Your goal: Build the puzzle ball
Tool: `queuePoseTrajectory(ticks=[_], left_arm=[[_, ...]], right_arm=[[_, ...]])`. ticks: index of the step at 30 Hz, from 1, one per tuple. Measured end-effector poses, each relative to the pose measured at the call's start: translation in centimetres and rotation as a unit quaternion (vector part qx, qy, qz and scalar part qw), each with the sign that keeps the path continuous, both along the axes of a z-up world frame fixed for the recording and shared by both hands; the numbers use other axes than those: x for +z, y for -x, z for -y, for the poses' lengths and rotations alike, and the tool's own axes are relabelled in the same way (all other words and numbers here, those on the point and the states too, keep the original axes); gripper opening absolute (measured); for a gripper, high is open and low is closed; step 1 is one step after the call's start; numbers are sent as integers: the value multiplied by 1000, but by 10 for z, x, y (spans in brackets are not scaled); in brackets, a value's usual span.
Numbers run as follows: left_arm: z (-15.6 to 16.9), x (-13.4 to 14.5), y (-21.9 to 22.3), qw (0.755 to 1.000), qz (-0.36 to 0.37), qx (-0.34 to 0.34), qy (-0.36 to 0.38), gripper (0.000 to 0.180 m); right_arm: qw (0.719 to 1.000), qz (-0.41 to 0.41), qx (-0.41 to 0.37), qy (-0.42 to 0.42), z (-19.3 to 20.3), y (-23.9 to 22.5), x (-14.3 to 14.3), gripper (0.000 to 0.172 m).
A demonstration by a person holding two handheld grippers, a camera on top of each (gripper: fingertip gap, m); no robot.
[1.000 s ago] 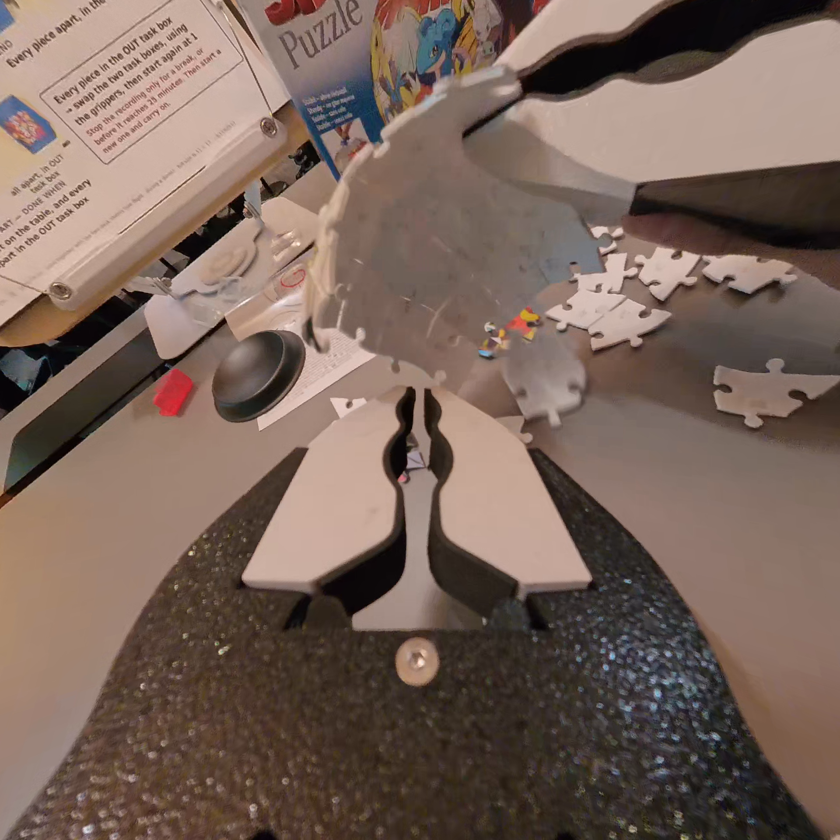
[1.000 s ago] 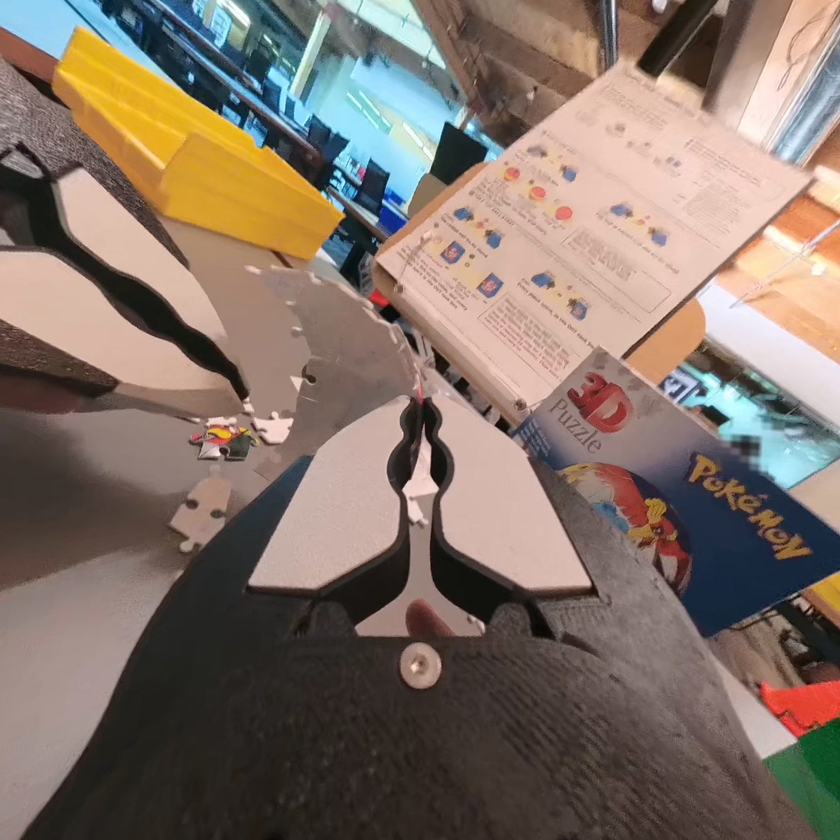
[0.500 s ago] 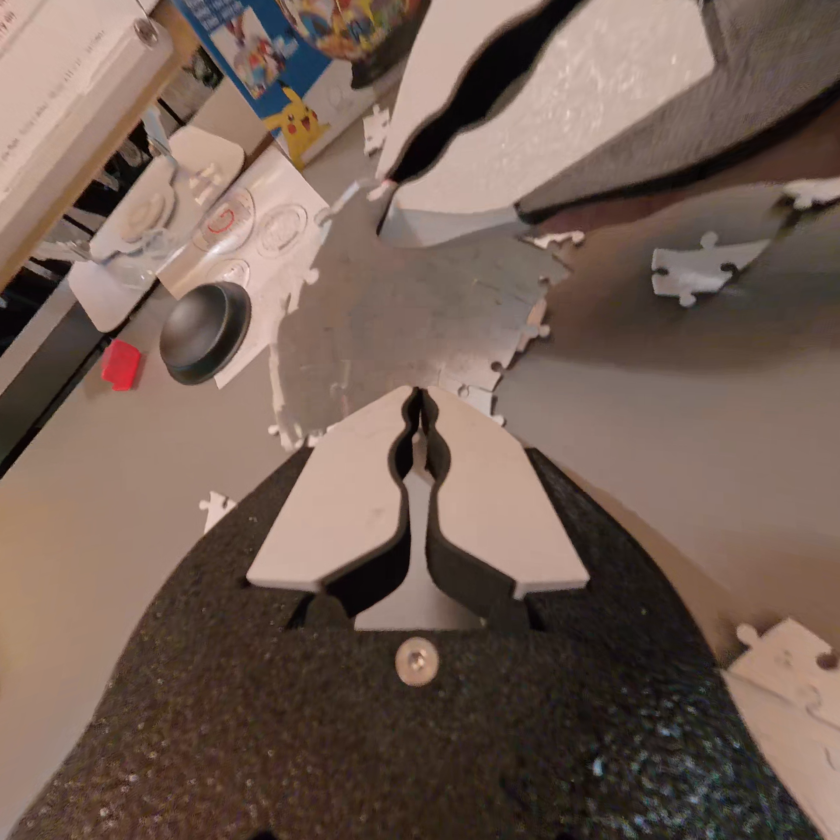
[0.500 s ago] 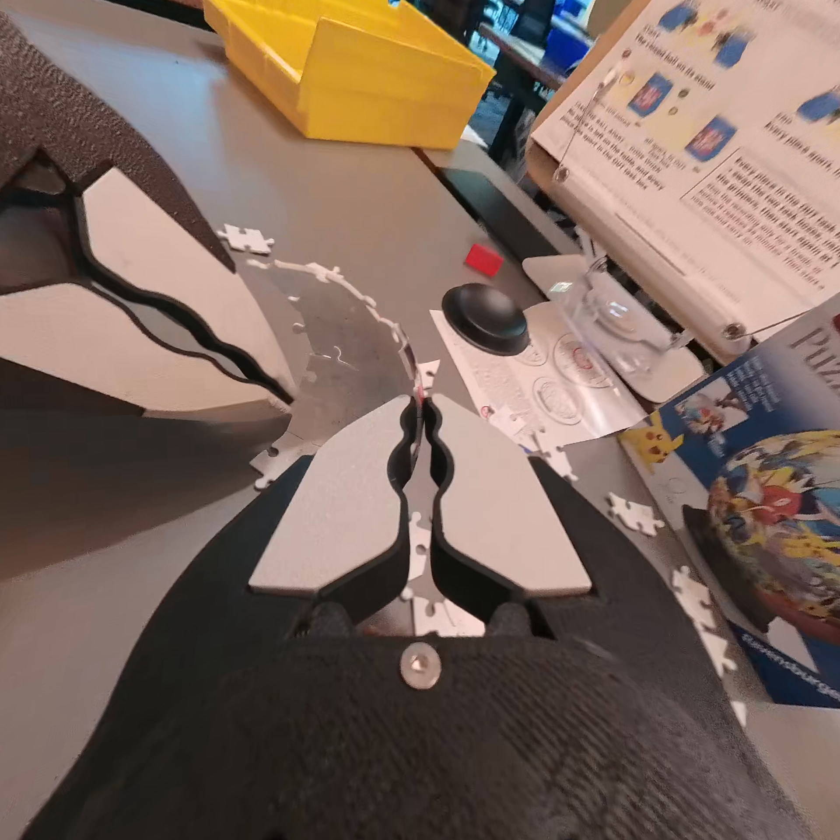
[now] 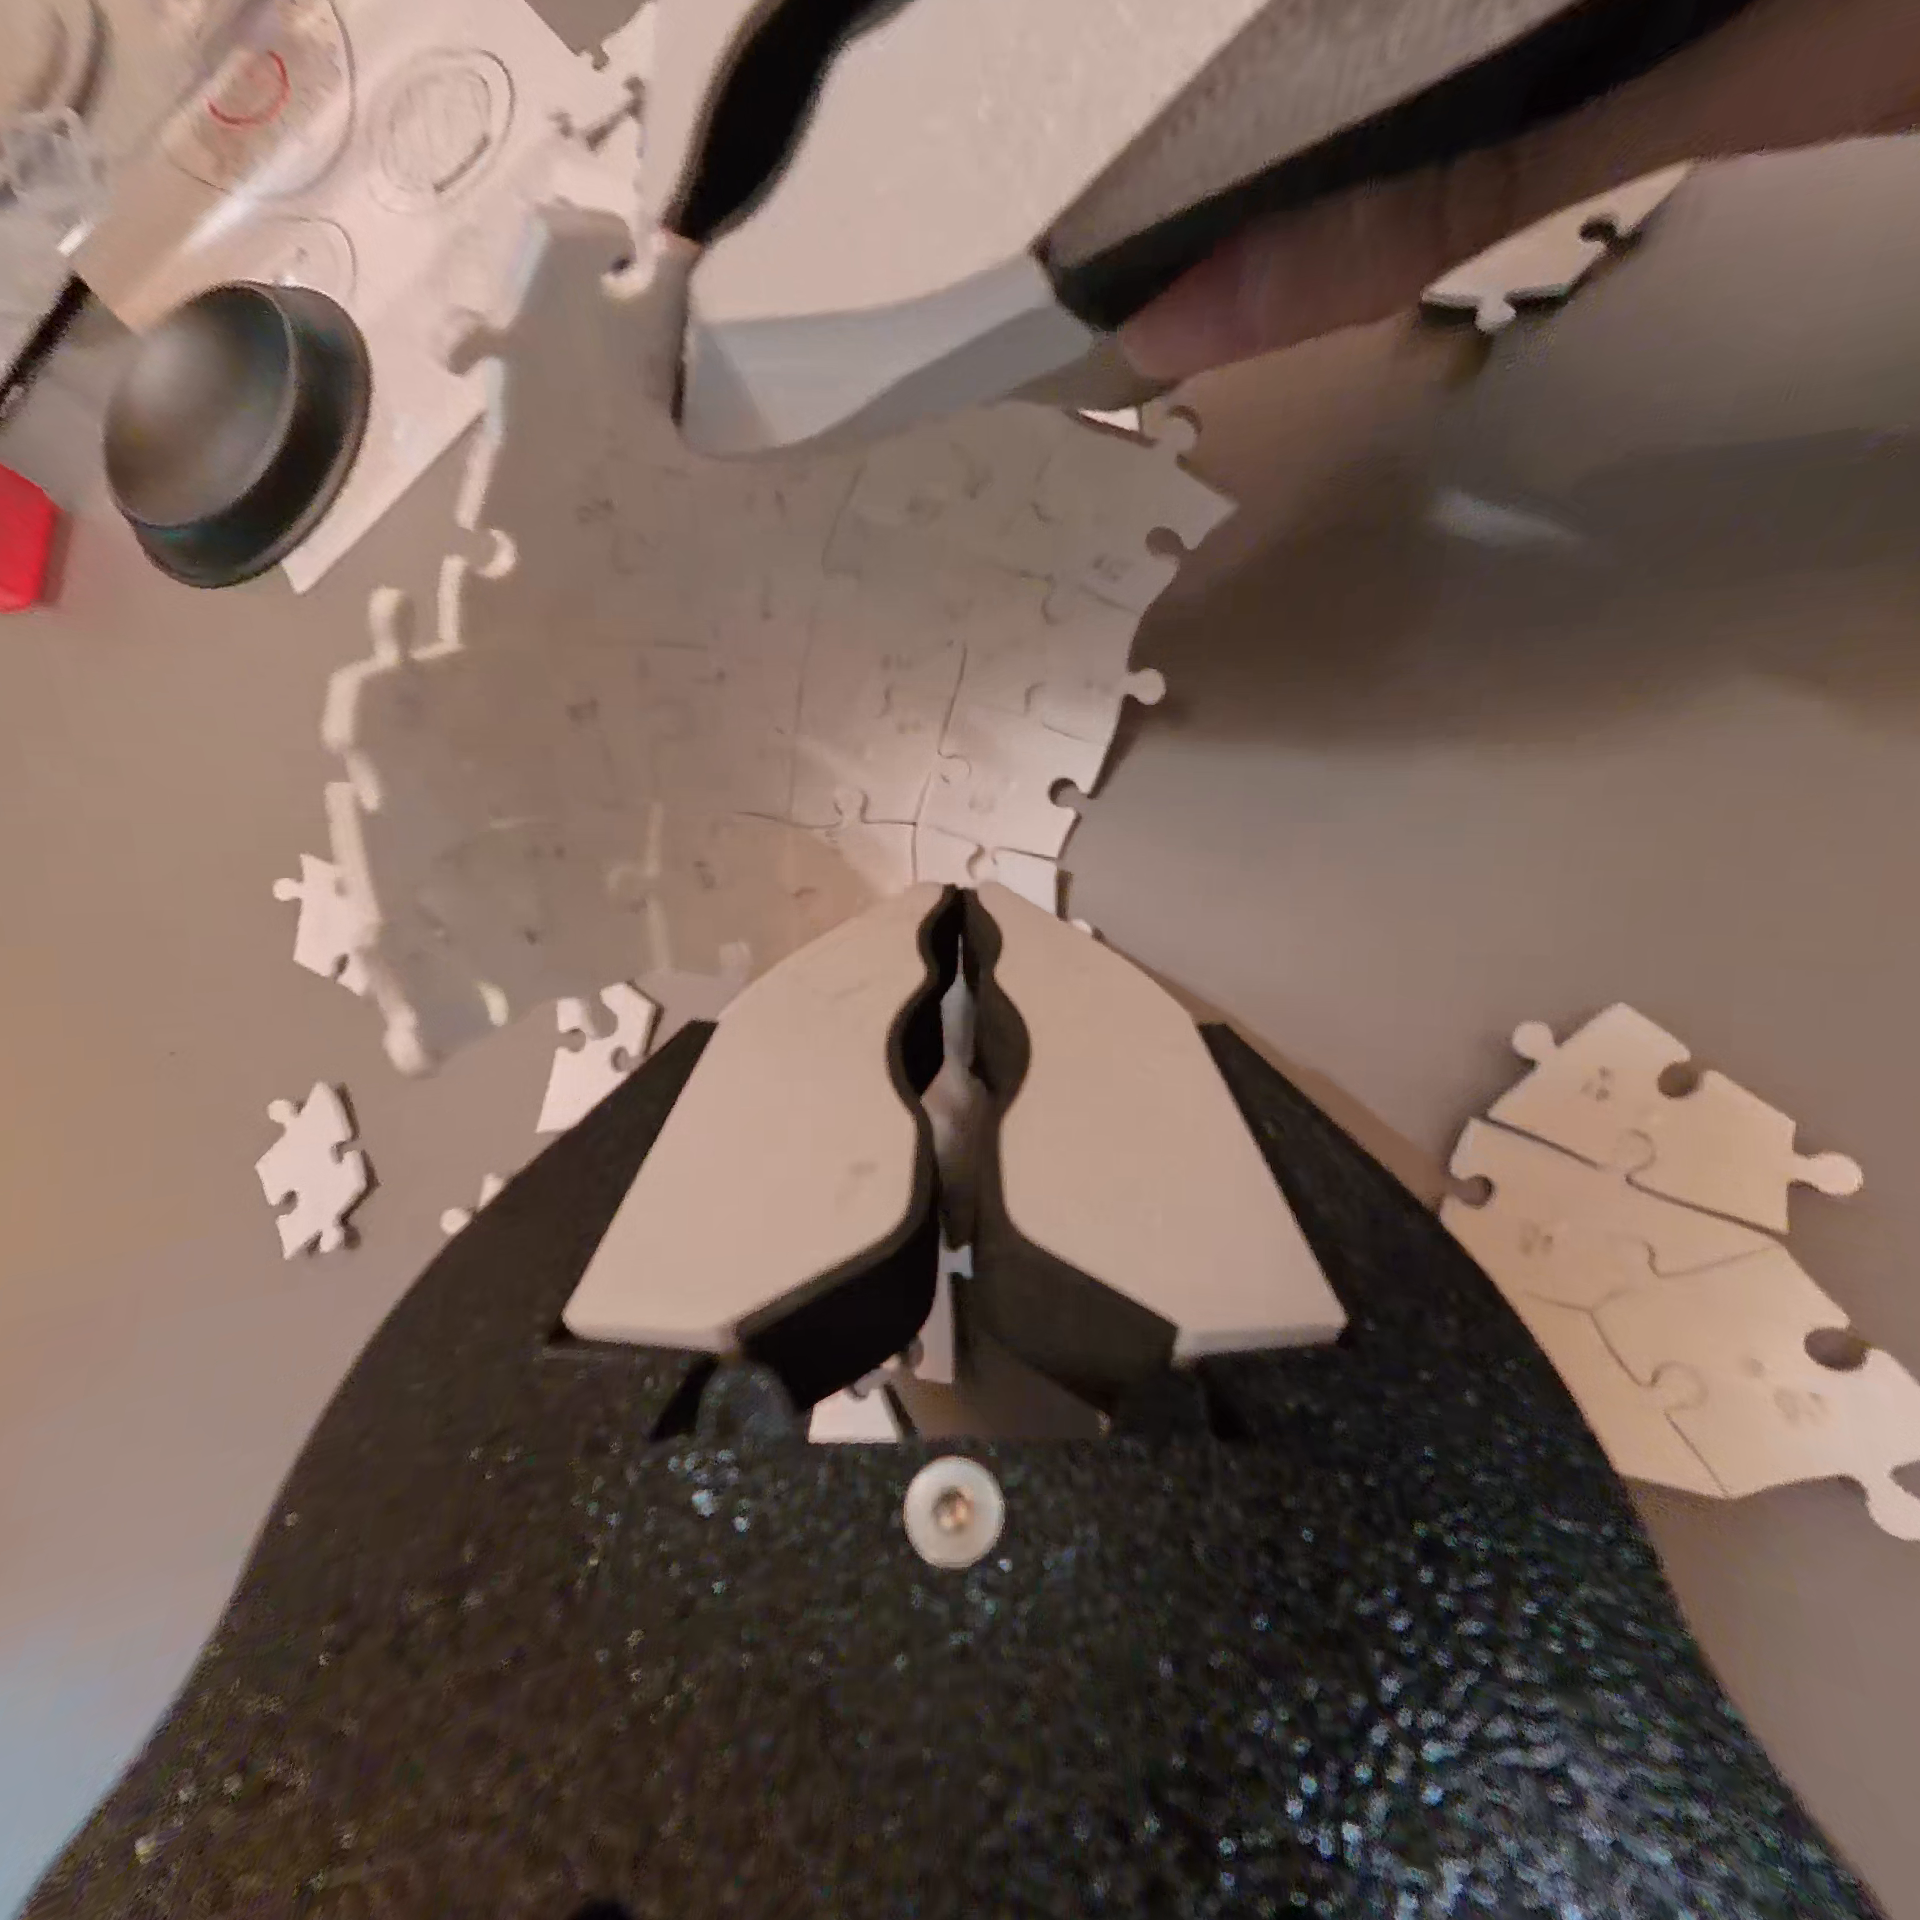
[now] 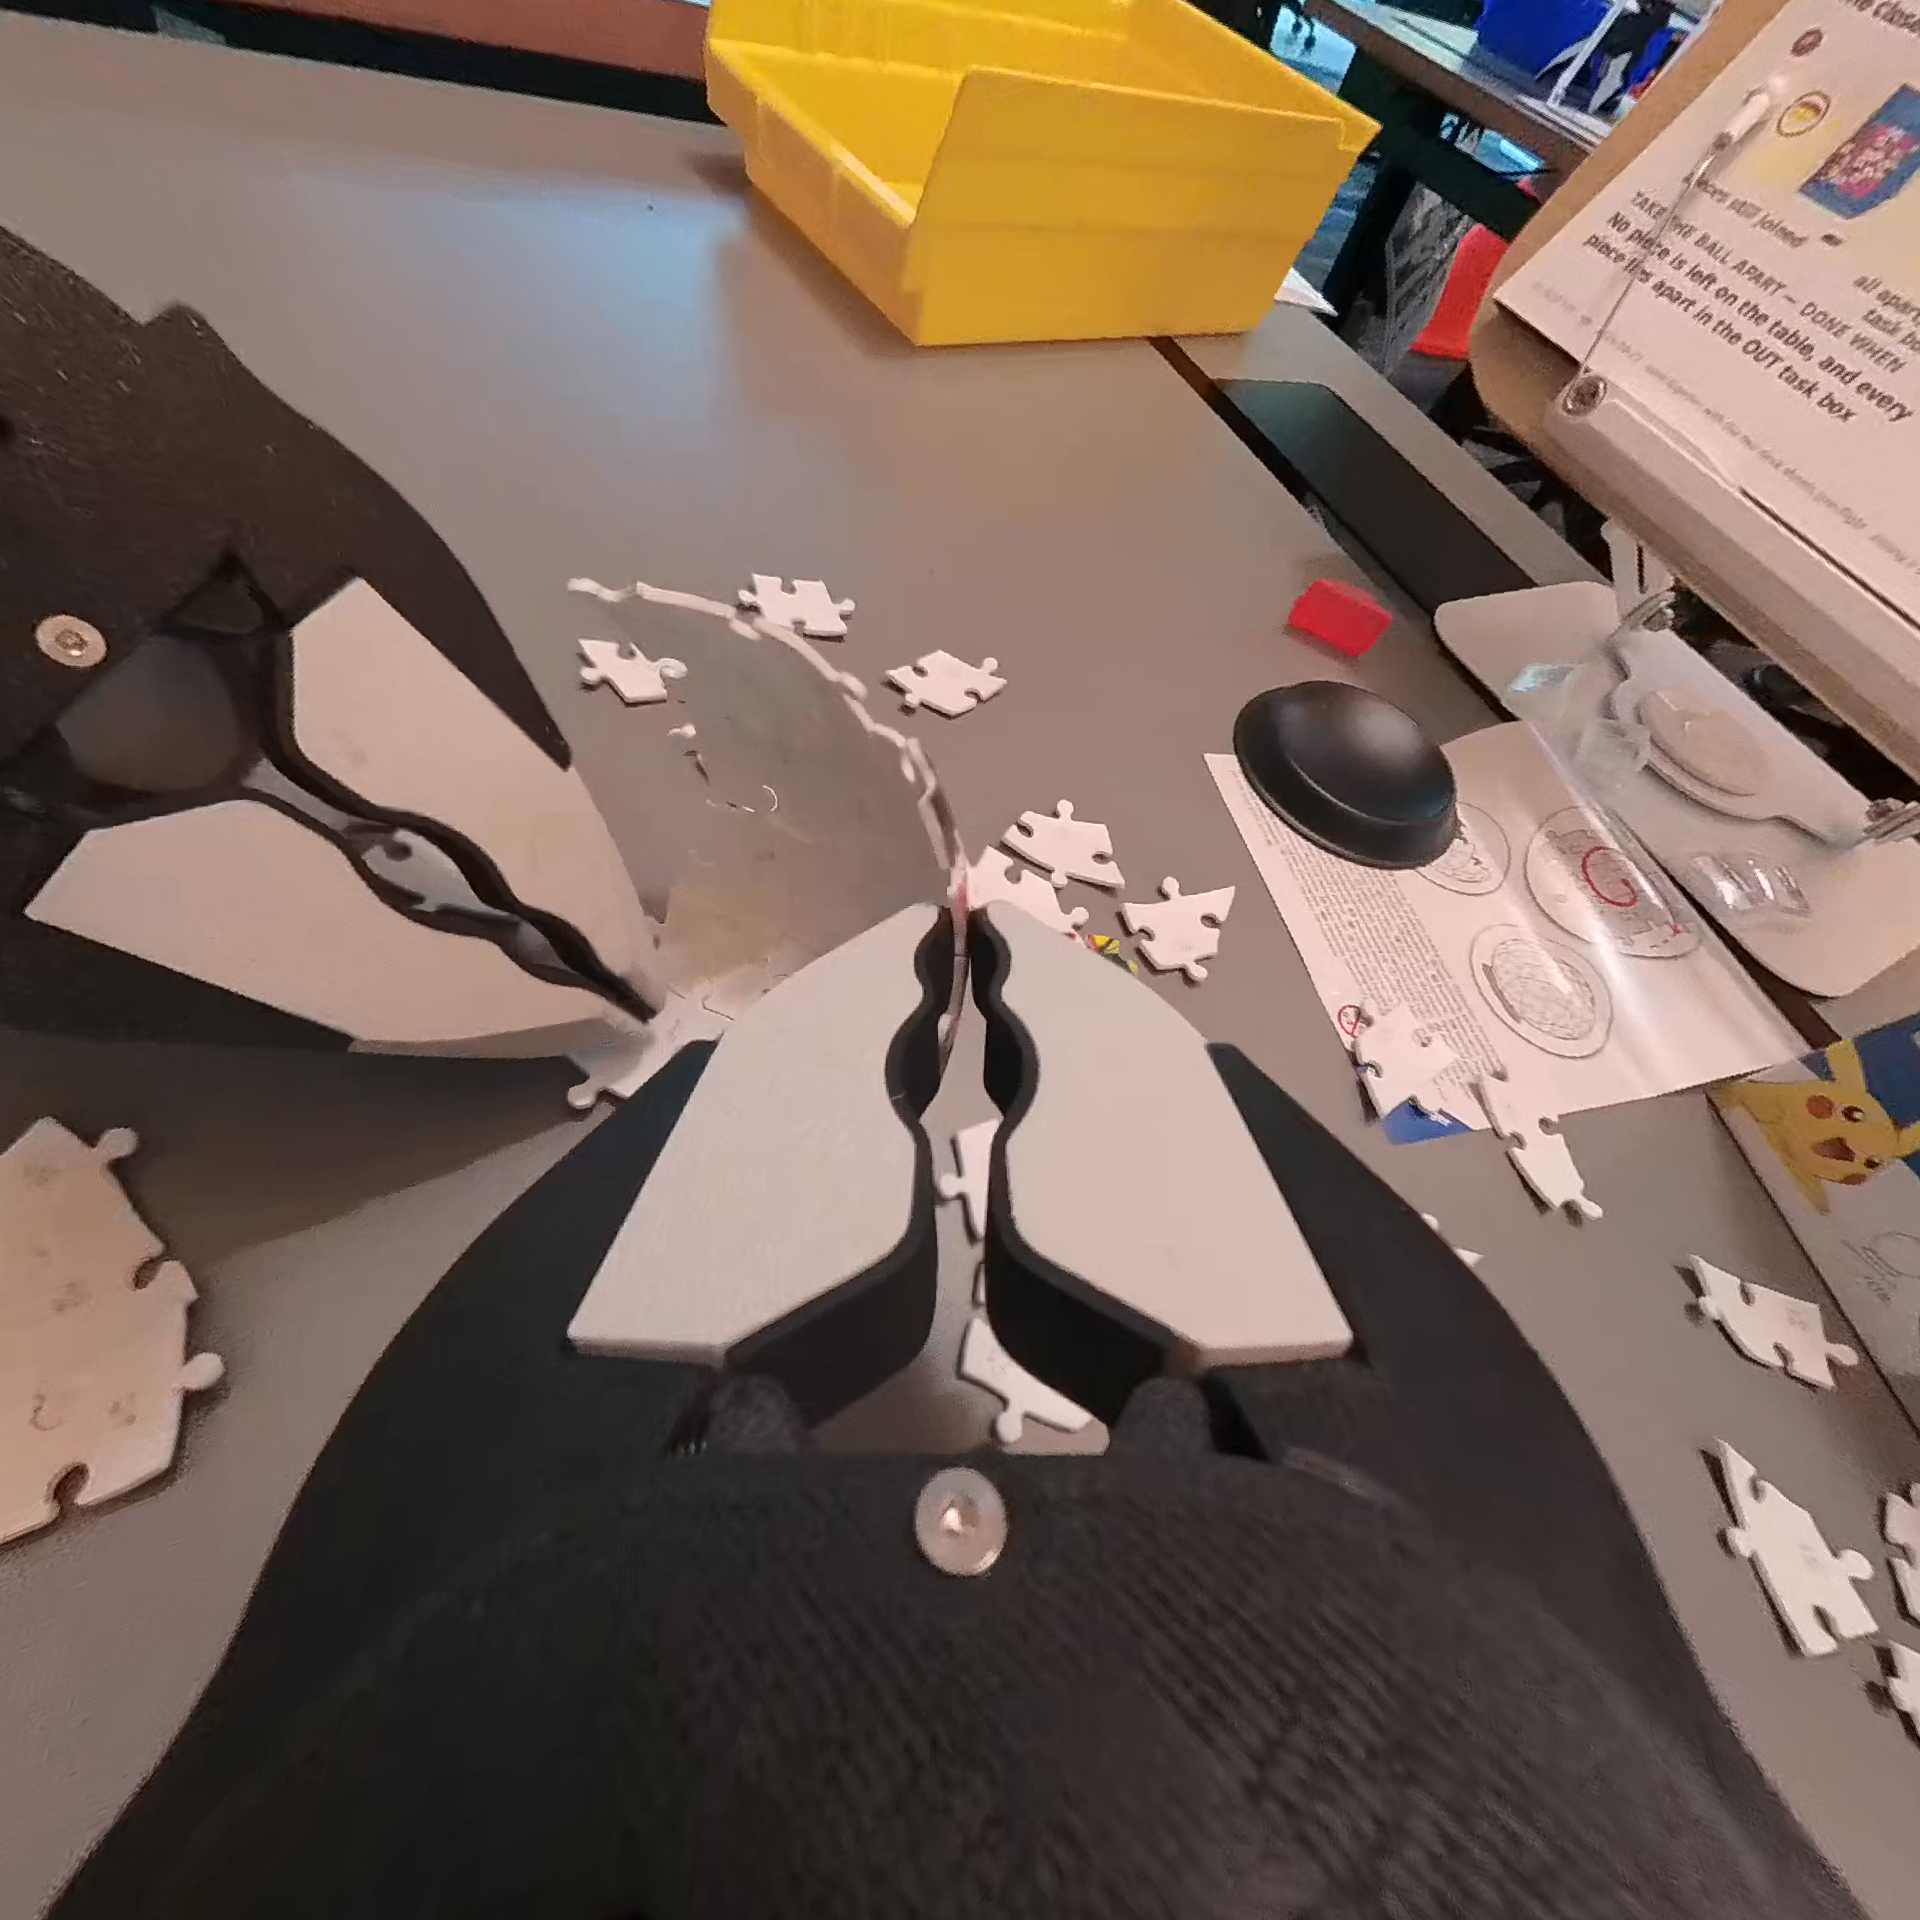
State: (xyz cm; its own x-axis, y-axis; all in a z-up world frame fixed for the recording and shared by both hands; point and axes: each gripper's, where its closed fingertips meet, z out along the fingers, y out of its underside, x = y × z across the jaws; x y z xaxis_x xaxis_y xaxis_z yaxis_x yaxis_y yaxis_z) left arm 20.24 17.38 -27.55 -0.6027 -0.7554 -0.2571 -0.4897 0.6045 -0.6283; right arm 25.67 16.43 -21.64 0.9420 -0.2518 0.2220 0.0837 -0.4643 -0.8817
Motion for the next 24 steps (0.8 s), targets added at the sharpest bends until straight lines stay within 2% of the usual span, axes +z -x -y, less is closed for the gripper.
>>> queuePoseTrajectory(ticks=[8, 13, 20, 24], left_arm=[[-6, -5, -5, 999, 11, 6, -40, 0], [-8, -9, -10, 998, 18, 4, -63, 0], [-5, -10, -11, 993, 37, -33, -108, 0], [-5, -10, -12, 981, 53, -79, -169, 0]], right_arm=[[999, 51, 1, 19, -5, 5, 4, 2], [998, 48, -13, 30, -4, 0, -2, 3], [999, 18, -33, 32, 1, -6, -8, 3], [999, 3, -41, 31, 2, -8, -9, 3]])
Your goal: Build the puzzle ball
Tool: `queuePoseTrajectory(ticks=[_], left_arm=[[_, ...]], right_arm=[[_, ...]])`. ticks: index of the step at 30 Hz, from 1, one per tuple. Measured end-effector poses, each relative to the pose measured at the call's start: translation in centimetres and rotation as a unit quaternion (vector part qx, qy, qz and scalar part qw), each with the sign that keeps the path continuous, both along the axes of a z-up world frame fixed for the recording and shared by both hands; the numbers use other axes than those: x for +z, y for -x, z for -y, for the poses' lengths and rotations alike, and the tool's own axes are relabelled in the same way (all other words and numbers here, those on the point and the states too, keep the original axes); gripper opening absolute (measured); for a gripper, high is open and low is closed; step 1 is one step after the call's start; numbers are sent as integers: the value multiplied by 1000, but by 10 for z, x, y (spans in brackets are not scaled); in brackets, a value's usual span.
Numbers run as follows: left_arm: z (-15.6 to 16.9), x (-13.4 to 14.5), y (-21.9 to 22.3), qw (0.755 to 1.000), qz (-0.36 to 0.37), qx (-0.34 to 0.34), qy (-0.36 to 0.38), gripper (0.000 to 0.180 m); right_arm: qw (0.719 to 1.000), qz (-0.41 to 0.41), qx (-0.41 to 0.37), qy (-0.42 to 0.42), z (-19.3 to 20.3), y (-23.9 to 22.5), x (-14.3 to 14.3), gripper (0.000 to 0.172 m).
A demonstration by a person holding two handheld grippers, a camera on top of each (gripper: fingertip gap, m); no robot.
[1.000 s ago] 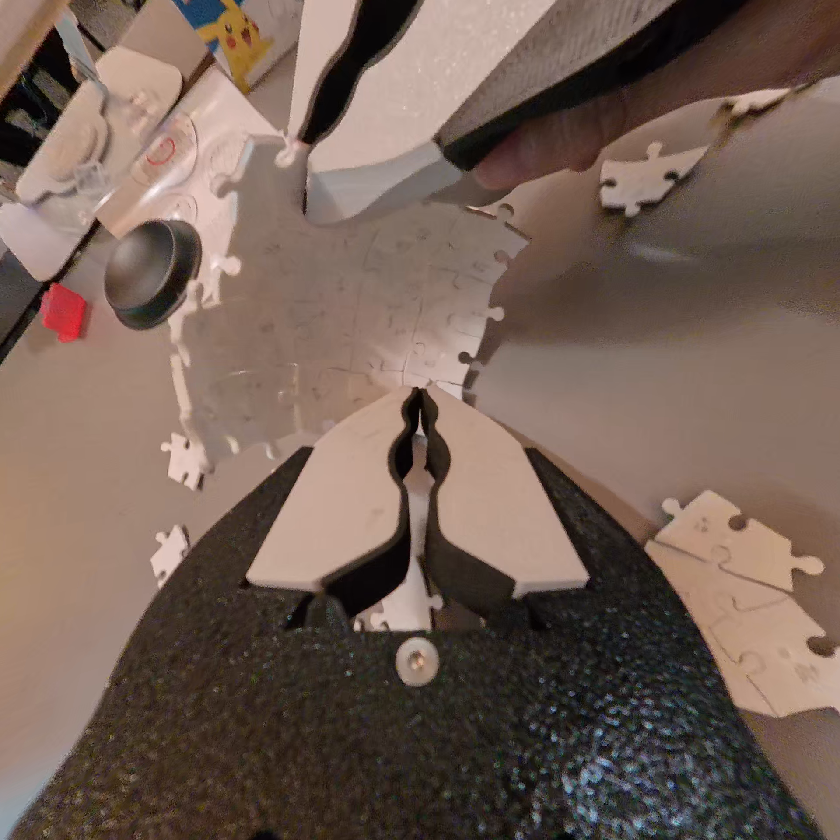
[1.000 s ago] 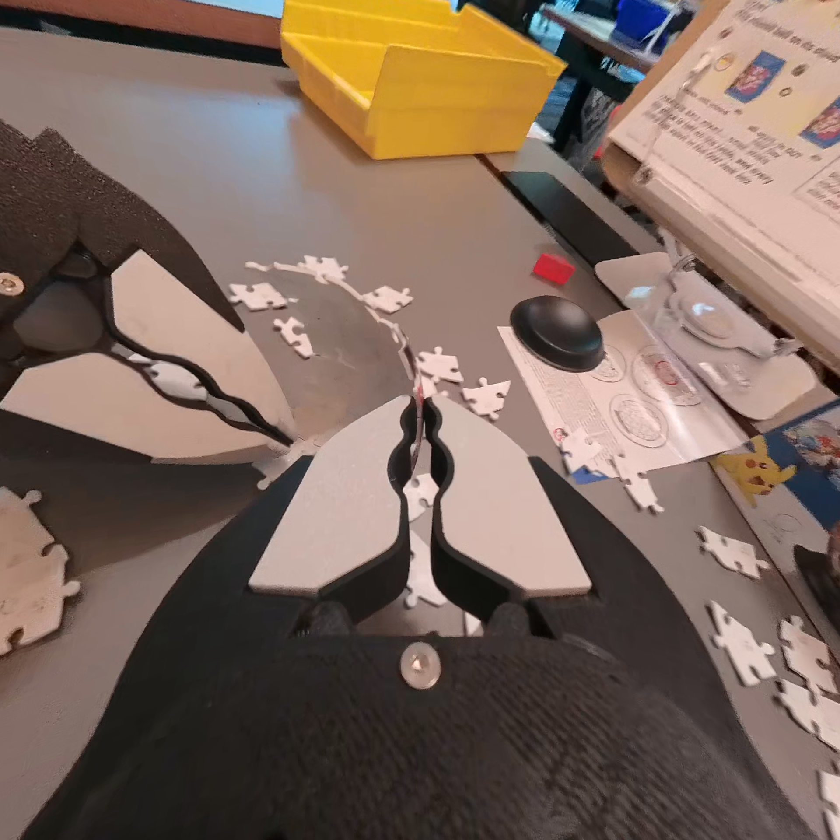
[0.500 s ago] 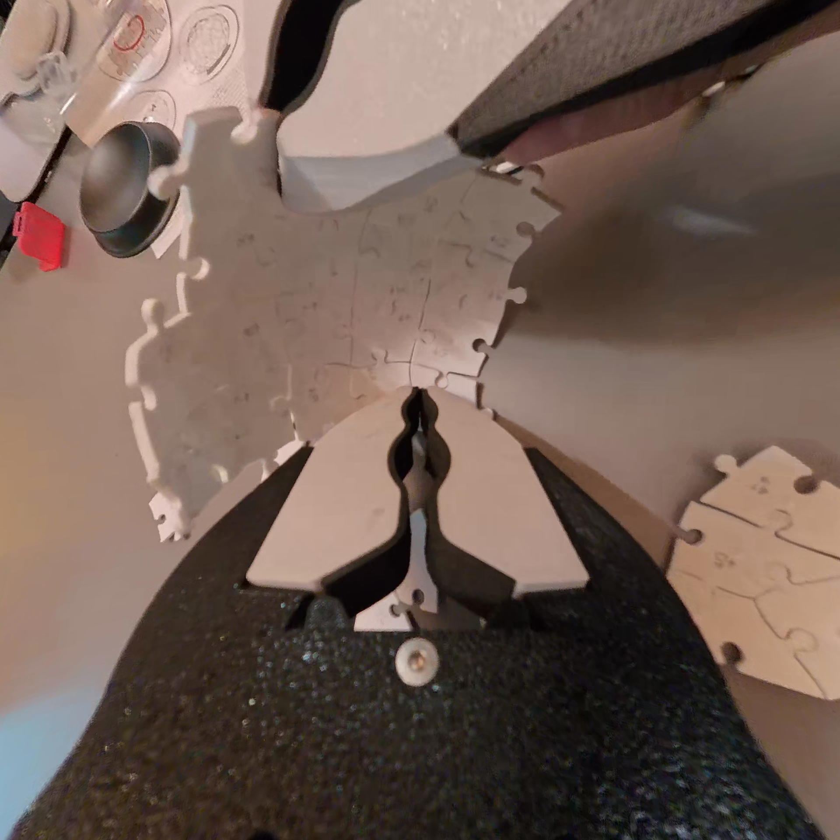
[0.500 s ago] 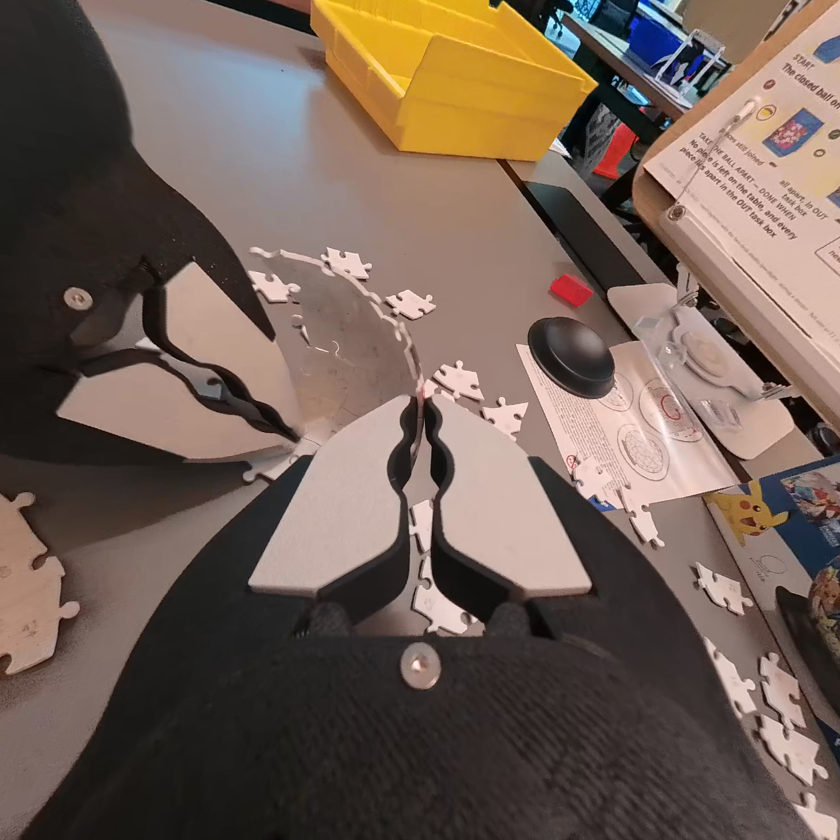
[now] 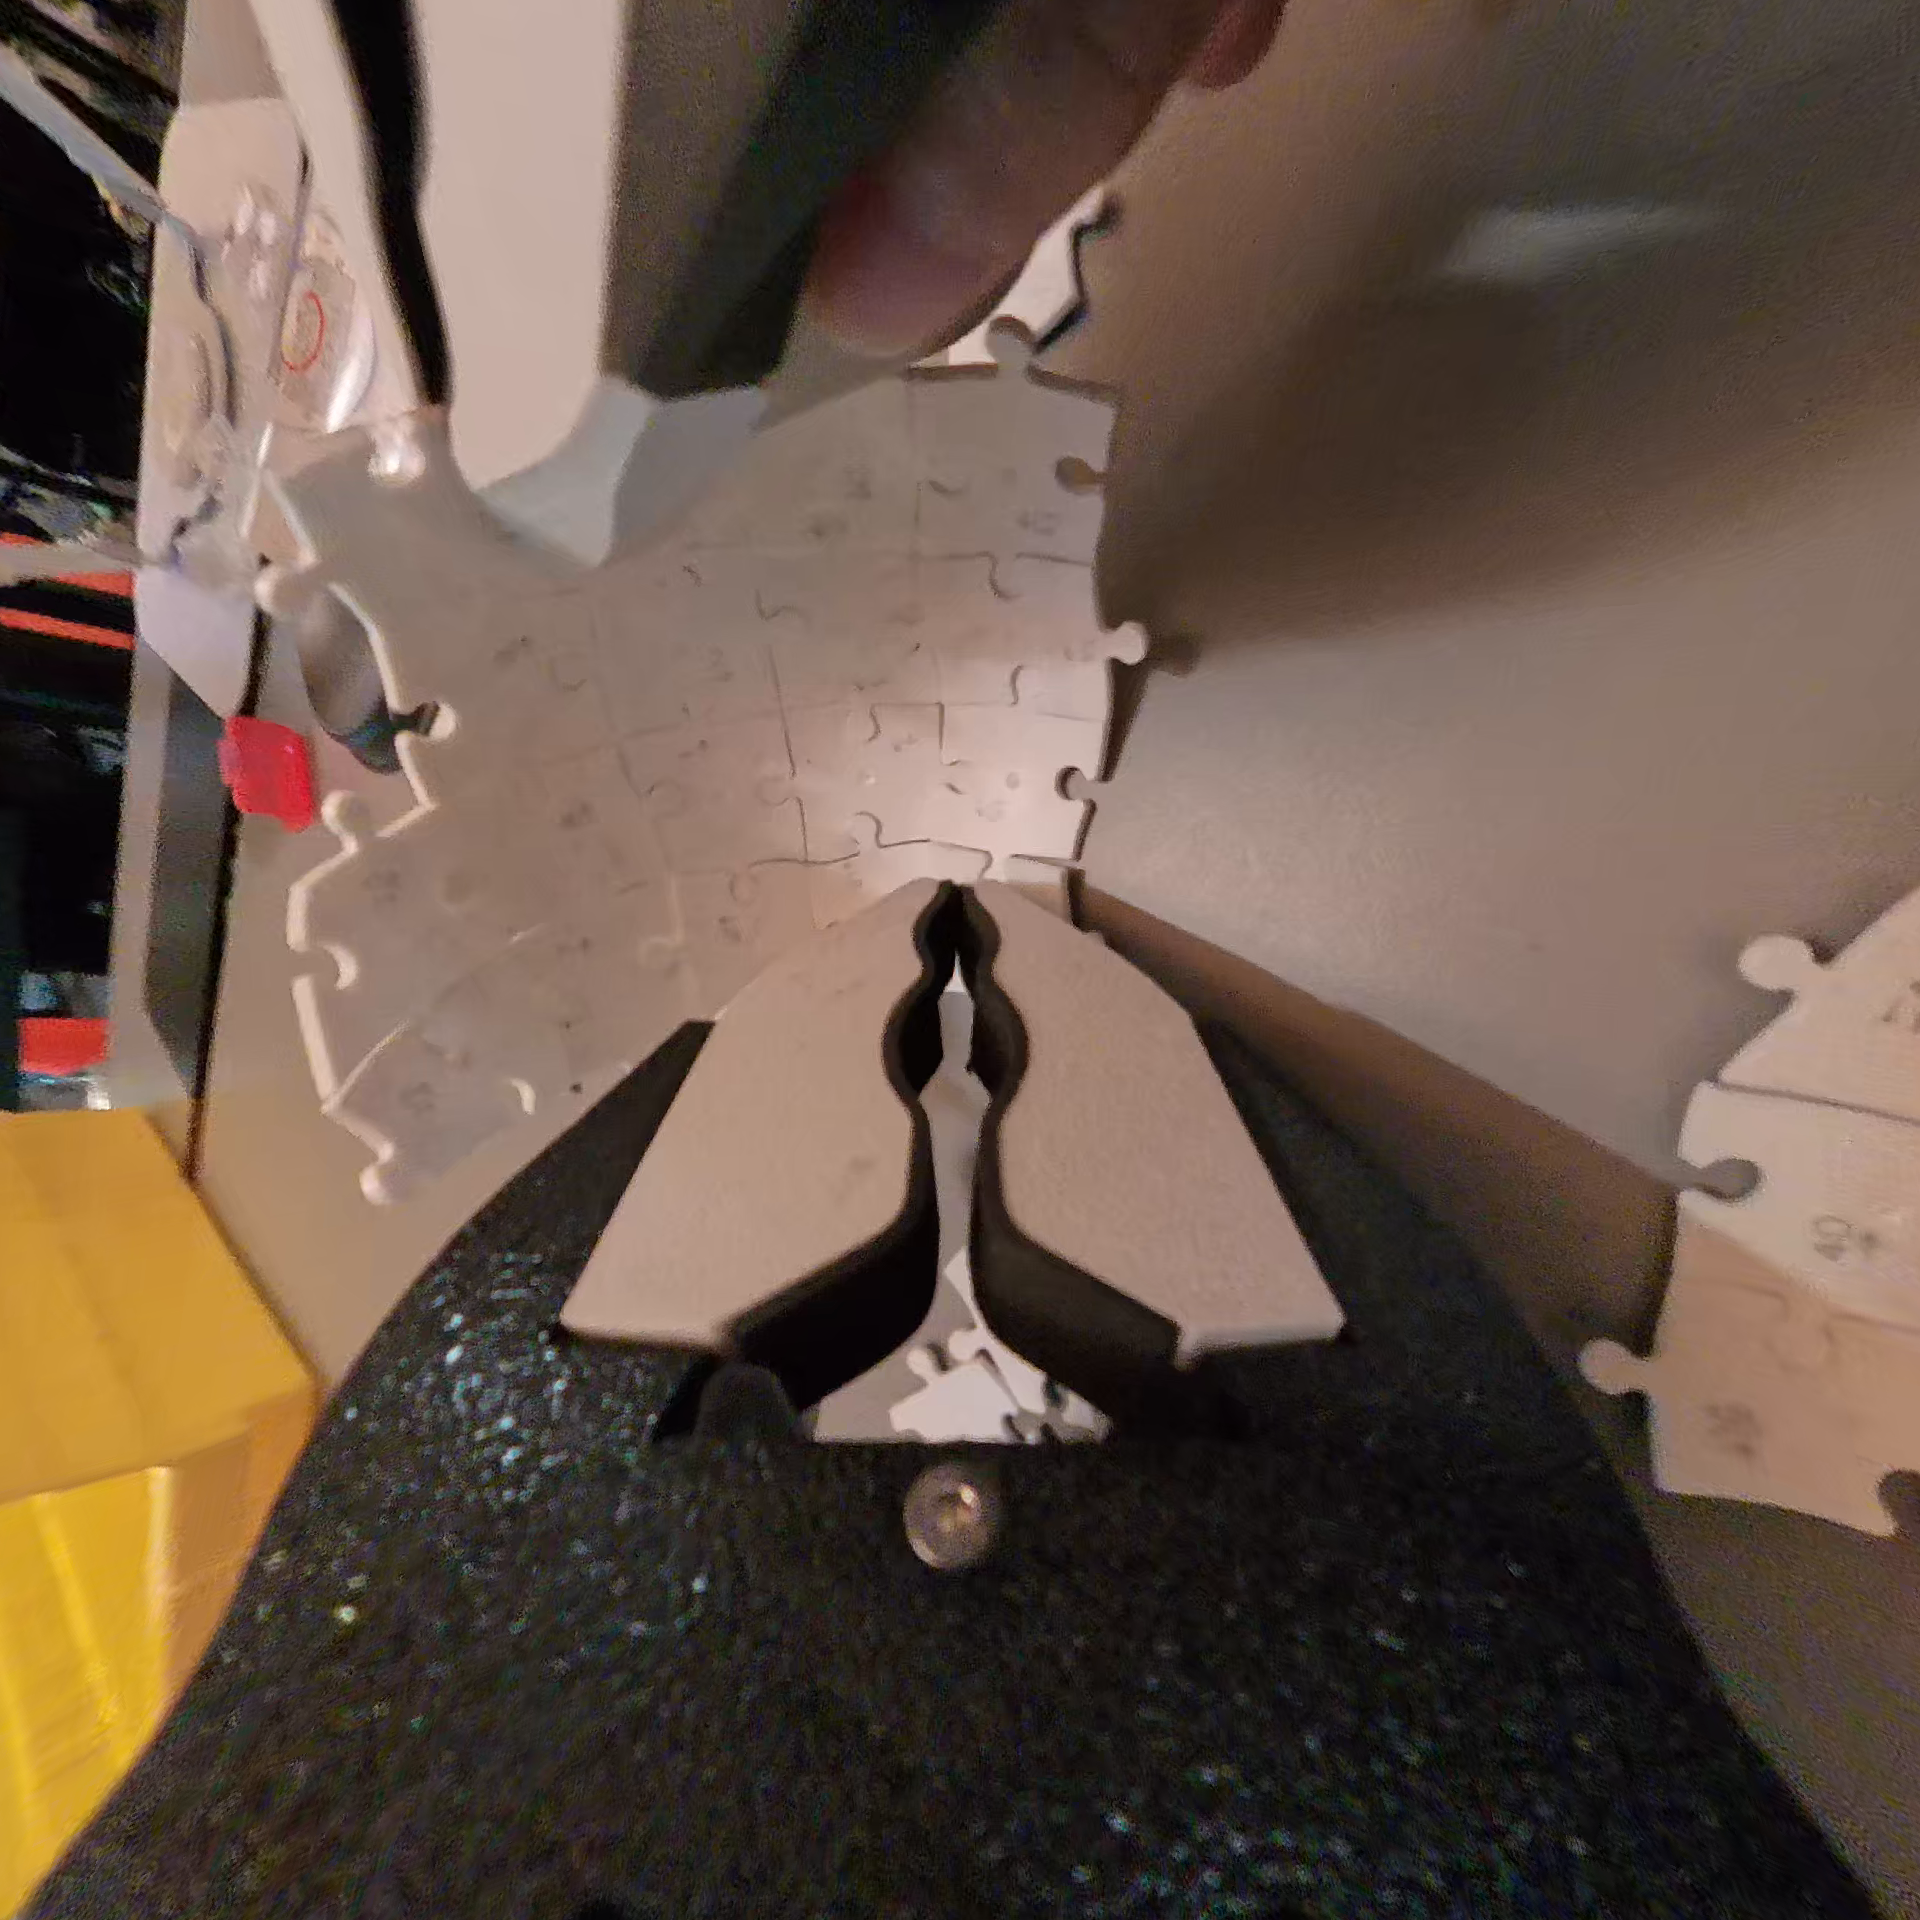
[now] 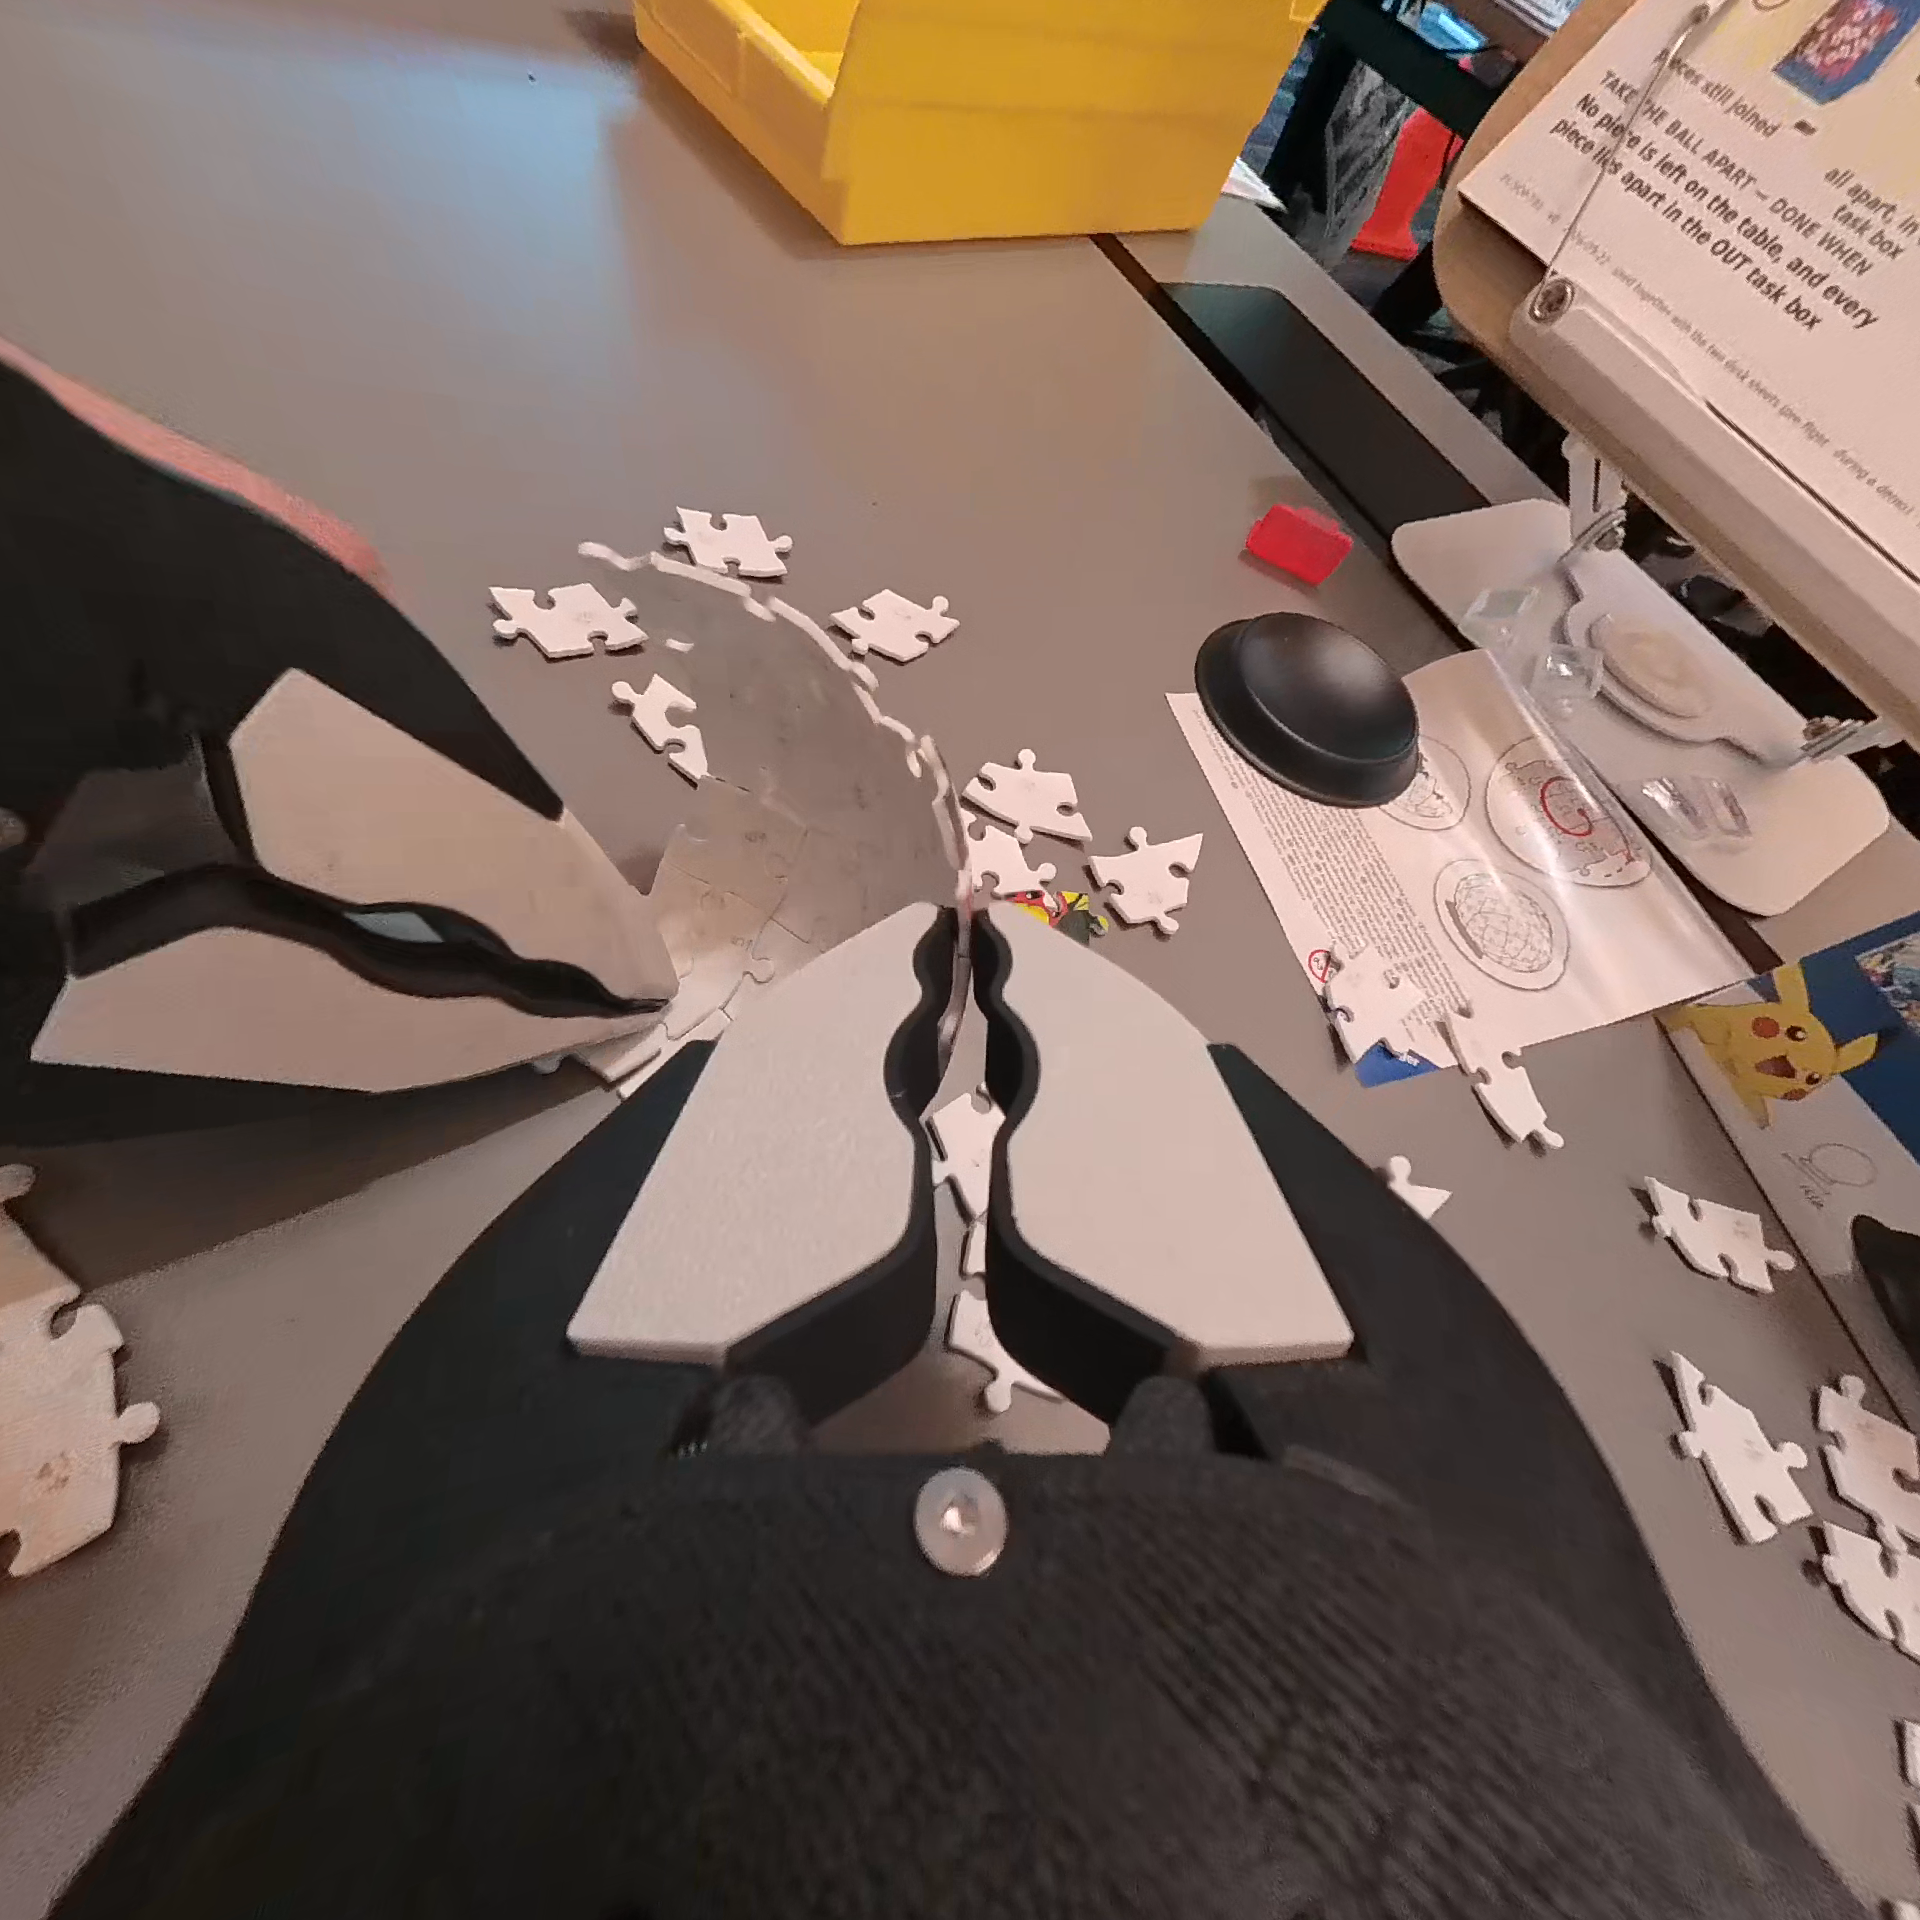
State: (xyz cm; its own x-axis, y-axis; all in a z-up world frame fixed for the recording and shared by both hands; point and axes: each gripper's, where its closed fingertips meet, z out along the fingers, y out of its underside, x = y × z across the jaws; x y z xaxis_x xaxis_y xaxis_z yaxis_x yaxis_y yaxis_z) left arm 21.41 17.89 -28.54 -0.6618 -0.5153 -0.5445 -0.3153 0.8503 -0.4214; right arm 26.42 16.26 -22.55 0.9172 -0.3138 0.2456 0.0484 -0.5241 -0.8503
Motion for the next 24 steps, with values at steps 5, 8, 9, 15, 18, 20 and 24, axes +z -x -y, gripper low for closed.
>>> queuePoseTrajectory(ticks=[5, 8, 9, 15, 18, 20, 24], left_arm=[[1, 0, -1, 1000, -6, -22, -18, 0], [2, 6, -3, 998, -5, -3, 61, 0], [5, 10, -3, 996, -1, -2, 87, 0], [8, 0, 3, 993, -48, 4, 105, 0], [9, 0, 3, 993, -61, 4, 99, 0], [10, -1, 3, 996, -68, -11, 63, 0], [10, -2, 3, 995, -89, -45, -14, 0]], right_arm=[[1000, -8, -5, -4, 2, -2, -1, 3], [1000, -8, -10, -8, 2, -4, -1, 3], [1000, -6, -9, -6, 3, -4, -1, 3], [1000, 0, -11, -4, 3, -4, 0, 3], [1000, -2, -12, -4, 3, -4, 0, 3], [1000, -6, -14, -6, 4, -5, 0, 3], [1000, -2, -8, -3, 3, -3, 0, 3]])
